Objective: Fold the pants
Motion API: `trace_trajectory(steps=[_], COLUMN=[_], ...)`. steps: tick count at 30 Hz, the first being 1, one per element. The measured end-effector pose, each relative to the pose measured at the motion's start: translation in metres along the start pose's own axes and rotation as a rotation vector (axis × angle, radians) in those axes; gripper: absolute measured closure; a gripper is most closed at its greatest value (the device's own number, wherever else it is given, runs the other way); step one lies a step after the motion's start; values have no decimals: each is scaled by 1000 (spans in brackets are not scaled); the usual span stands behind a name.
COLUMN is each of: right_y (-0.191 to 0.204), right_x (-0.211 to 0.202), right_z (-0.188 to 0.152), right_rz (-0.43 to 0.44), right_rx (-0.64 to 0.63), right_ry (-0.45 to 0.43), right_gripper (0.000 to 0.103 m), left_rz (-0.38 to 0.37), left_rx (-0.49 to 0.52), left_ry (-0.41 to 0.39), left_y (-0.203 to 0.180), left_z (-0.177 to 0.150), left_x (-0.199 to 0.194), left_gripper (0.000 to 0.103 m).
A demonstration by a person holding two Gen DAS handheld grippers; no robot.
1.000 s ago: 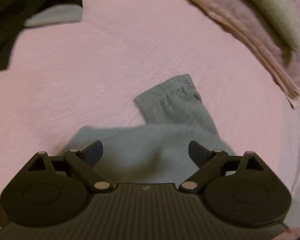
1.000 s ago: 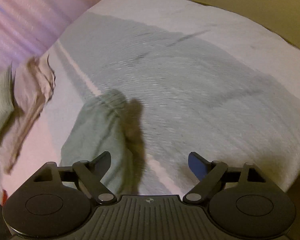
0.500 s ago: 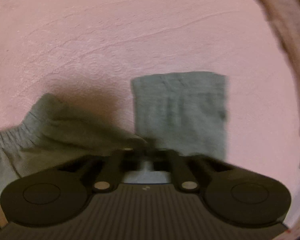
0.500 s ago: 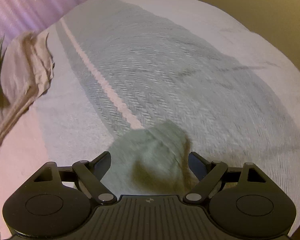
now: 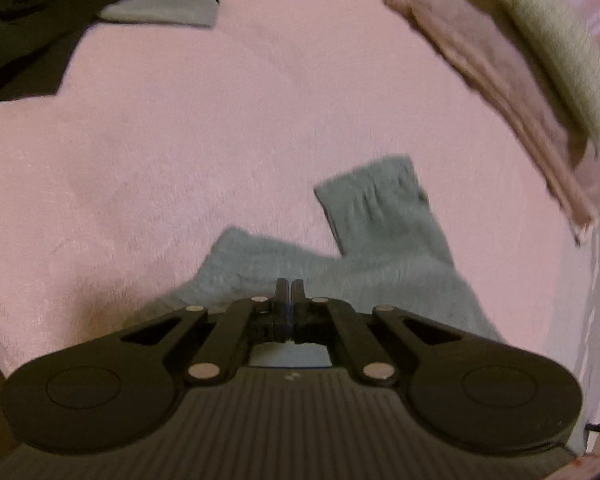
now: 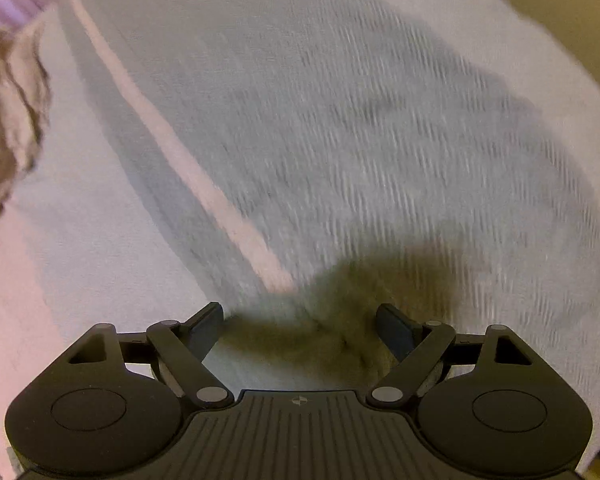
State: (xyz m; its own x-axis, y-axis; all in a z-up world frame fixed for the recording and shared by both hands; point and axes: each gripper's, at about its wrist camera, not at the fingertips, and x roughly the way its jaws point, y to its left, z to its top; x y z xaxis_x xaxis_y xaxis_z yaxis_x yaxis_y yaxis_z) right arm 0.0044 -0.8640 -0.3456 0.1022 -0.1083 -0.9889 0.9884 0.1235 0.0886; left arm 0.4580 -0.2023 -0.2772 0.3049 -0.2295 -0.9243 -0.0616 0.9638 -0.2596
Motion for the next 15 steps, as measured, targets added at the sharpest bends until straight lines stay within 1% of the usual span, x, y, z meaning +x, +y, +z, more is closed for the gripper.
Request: trace_trajectory(steps=[1,2,3,4,5,6,7,9,10,12,13,14,15], right_y=[-7,-15,-28,-36,-49,-58,-67,-89,-97,-106,-112,-118,-123], right_x=[-6,-13,-24,-32,-42,-49,-53,-56,-55,-54,-53,-51,-50], right_z=[-9,-18,-31,-41,-56,-67,-79,-100,-108,-122,-128,-135,-141], right_rz=[-10,17,69,99,129,148,160,189,194,214,222,232,234], right_rx=[-3,9,20,24,31,38,47,82,94,118,135,156,167], right_ry=[-32,-55,-84,-107,-129,-138,-140,-135,-128,-132,-125,-117,-110], right_gripper=[63,68,73,74,76,77,78,79,81,88,95,98,100], left_rz=[-14,-34,-49,-57,-53,-46,-44,-65,-78,-96,-102,-111,-135], left_rx=[-8,-24,-36,-49,-64,-79,-92,-113,-125,-116,-61,22,168], left_ry=[12,13,11,12,16,22,24,53,79,107,109,92,65], left_y=[-5,-11,-17,-23,-29,-34,-40,-53,-59,-72,-84,-95,-110], left_z=[-1,-1,-2,0,2,5,10,18,22,26,27,27,24], left_x=[3,5,8,12,20,27,35,50,57,65,67,65,61], left_gripper=[101,91,84,65,49,47,47,44,41,41,41,41,41])
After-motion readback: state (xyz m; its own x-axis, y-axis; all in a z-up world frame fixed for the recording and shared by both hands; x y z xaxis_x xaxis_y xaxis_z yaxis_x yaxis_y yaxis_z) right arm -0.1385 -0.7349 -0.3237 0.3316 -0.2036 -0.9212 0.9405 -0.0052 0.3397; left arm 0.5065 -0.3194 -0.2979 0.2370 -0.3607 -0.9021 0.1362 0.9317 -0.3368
